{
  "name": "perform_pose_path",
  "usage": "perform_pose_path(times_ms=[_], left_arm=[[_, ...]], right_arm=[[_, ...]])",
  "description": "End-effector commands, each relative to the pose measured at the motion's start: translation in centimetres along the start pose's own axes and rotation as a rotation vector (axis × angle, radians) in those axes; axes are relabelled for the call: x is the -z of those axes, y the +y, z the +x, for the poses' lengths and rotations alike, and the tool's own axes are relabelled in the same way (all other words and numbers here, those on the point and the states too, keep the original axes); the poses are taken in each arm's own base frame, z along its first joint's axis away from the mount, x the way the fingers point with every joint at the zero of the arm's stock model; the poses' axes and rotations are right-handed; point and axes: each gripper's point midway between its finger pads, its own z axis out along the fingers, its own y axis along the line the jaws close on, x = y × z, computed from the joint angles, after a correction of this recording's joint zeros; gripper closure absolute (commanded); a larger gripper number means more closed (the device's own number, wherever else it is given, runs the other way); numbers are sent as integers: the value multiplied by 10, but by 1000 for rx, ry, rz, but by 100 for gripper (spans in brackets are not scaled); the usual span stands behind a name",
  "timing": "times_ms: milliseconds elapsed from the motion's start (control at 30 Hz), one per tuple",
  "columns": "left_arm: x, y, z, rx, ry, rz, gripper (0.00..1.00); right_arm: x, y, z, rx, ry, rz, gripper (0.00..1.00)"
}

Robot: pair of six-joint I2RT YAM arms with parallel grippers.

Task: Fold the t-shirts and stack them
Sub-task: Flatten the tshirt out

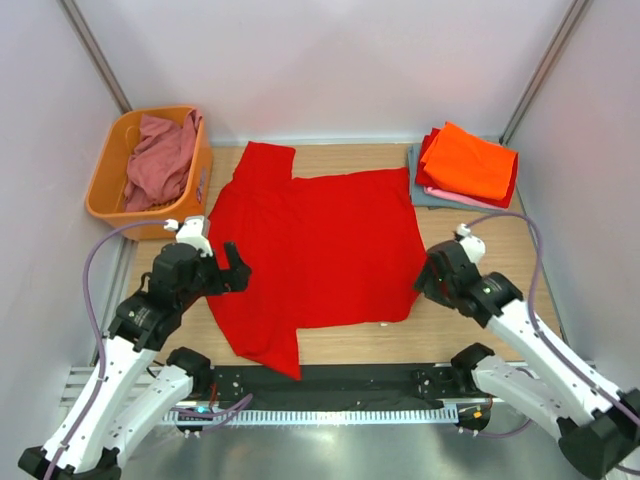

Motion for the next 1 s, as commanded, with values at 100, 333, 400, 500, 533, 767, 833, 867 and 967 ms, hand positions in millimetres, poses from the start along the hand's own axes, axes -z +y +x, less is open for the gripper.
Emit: perform_pose_path(times_ms=[100, 333, 400, 500, 533, 767, 833, 867, 967], left_arm=[[-4, -11, -3, -6, 1, 38, 0], [-10, -10, 1, -7, 30, 18, 3], [-11, -9, 2, -8, 39, 8, 4], [-13, -7, 3, -10, 47, -7, 4], [-13, -6, 2, -8, 43, -11, 4], [-13, -3, 3, -8, 39, -23, 4], [-13, -3, 3, -8, 41, -26, 4], [-13, -3, 3, -8, 40, -27, 4], [-12, -3, 3, -10, 36, -28, 4]], right_arm=[[21, -36, 18, -268, -45, 14, 24], [29, 1, 1, -197, -72, -166, 23], [13, 18, 5, -139, -4, -156, 28], [-5, 29, -5, -52, 8, -95, 30], [-7, 41, -15, -33, -17, -125, 36], [-46, 72, -20, 33, 24, -118, 64], [-60, 67, -13, 46, 50, -78, 67], [-65, 64, -14, 36, 49, -68, 67], [-81, 50, 0, 10, 106, -40, 70]])
